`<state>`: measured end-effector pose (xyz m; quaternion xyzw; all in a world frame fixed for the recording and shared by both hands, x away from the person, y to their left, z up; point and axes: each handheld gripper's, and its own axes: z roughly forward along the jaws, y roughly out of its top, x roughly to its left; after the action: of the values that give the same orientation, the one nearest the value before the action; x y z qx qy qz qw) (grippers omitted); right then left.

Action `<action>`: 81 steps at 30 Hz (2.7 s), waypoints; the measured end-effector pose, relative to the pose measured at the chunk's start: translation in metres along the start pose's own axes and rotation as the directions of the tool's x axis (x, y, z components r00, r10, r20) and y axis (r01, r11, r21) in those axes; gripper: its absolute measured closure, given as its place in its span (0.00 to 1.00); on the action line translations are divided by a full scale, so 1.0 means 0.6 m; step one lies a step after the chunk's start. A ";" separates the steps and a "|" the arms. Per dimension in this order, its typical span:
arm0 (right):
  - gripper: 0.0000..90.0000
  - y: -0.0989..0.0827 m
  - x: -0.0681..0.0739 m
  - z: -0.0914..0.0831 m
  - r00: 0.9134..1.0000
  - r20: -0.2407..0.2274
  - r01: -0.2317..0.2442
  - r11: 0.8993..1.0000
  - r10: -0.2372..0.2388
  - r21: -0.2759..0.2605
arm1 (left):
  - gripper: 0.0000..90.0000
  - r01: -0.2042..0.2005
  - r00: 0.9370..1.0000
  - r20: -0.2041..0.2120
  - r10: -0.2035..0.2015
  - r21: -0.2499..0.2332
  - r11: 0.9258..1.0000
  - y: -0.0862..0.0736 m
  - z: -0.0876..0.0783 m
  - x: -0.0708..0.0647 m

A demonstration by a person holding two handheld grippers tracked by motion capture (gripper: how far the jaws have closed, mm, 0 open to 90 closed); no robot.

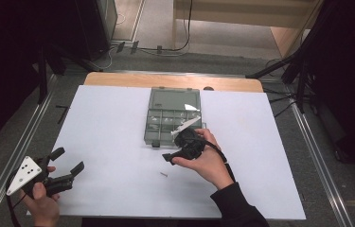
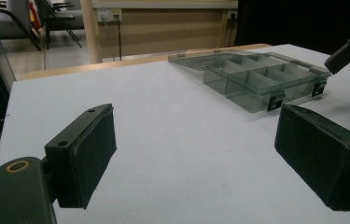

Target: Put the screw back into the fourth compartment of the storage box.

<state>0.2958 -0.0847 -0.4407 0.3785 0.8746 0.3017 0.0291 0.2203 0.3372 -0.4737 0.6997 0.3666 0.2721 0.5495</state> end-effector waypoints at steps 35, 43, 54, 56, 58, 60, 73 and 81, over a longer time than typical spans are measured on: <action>1.00 -0.045 0.059 0.081 0.990 -0.025 0.140 0.981 -0.138 0.137 | 0.14 -0.004 1.000 0.004 0.004 0.006 1.000 0.000 0.002 -0.001; 1.00 -0.042 0.061 0.079 0.990 -0.023 0.140 0.980 -0.138 0.139 | 0.14 -0.013 1.000 0.010 0.013 0.011 1.000 0.000 0.003 -0.006; 1.00 -0.027 0.044 0.049 0.993 -0.031 0.113 0.989 -0.110 0.092 | 0.14 -0.006 1.000 0.004 0.006 0.007 1.000 0.000 0.001 -0.001; 1.00 -0.022 0.042 0.042 0.993 -0.032 0.114 0.990 -0.112 0.083 | 0.14 -0.004 1.000 0.003 0.004 0.008 1.000 0.000 0.001 -0.001; 1.00 -0.017 0.039 0.033 0.994 -0.028 0.112 0.991 -0.110 0.072 | 0.14 -0.006 1.000 0.004 0.006 0.007 1.000 0.000 0.002 -0.002; 1.00 -0.013 0.035 0.026 0.994 -0.024 0.108 0.992 -0.107 0.064 | 0.14 -0.006 1.000 0.003 0.006 0.007 1.000 0.000 0.002 -0.002; 1.00 0.009 0.003 -0.005 0.997 -0.008 0.078 0.997 -0.078 0.029 | 0.14 -0.003 1.000 0.003 0.003 0.005 1.000 0.000 0.001 -0.001; 1.00 0.020 -0.019 -0.016 0.998 0.004 0.061 0.998 -0.061 0.019 | 0.14 -0.003 1.000 0.003 0.003 0.003 1.000 -0.001 0.000 0.000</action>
<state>0.3091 -0.0906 -0.4283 0.3526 0.8884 0.2917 0.0365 0.2203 0.3373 -0.4741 0.7015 0.3653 0.2711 0.5486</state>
